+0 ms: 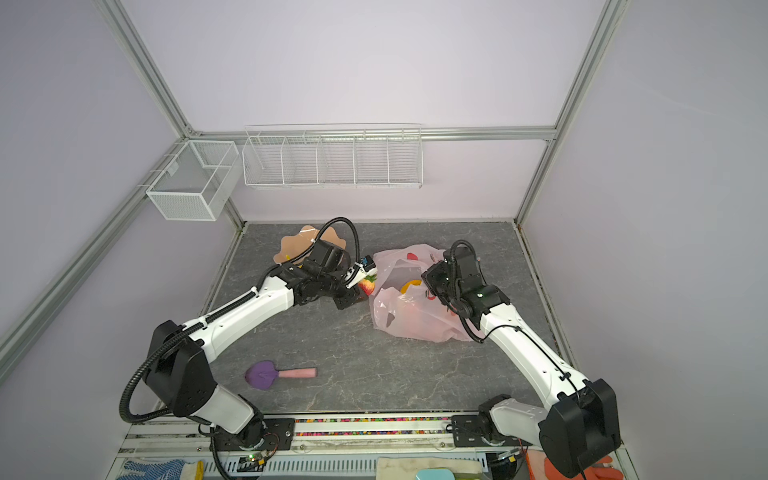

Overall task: Place the fruits into the plastic bag
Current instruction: 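Carry the strawberry with the left gripper toward the bag opening, then lower the strawberry into the bag and open the left gripper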

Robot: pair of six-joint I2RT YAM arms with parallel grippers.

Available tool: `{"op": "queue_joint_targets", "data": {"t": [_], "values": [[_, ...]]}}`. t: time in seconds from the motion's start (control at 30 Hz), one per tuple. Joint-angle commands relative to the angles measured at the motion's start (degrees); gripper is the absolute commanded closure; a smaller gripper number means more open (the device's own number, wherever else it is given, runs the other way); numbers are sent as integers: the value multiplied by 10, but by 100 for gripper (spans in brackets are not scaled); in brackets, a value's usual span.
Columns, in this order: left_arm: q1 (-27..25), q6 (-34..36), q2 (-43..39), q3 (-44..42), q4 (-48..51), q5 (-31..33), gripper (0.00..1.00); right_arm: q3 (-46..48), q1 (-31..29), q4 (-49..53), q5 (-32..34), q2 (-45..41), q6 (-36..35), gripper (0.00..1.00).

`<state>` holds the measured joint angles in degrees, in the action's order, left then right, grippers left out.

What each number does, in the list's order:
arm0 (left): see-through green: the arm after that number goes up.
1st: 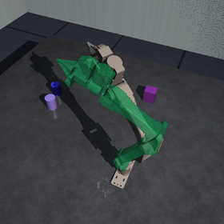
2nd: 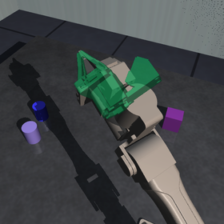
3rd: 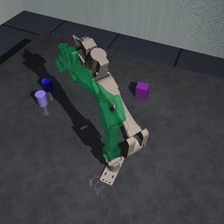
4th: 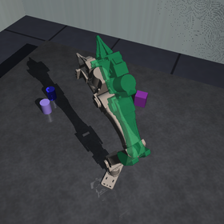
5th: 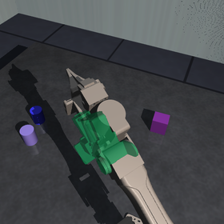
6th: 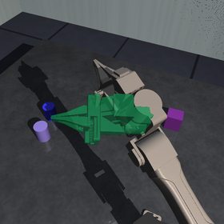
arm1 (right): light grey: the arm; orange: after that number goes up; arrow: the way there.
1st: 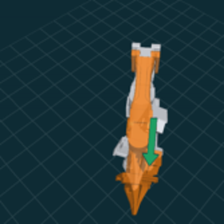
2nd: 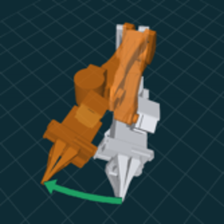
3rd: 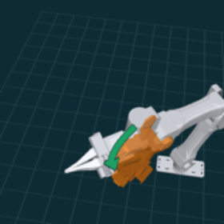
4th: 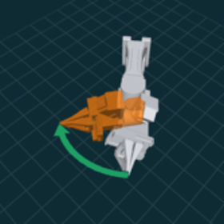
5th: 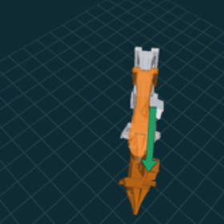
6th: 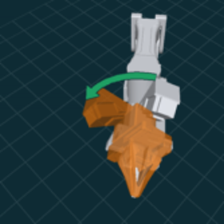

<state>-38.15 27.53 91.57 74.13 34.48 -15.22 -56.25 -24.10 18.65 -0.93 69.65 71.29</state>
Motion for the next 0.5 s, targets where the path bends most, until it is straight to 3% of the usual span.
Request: {"op": "queue_joint_targets", "data": {"t": [0.0,0.47], "values": [[-4,42,24,32,14,-14,76,11,0,6,3,-14,-1,94],[-16,65,159,166,43,-32,75,11,-3,6,-1,-13,0,94]]}}
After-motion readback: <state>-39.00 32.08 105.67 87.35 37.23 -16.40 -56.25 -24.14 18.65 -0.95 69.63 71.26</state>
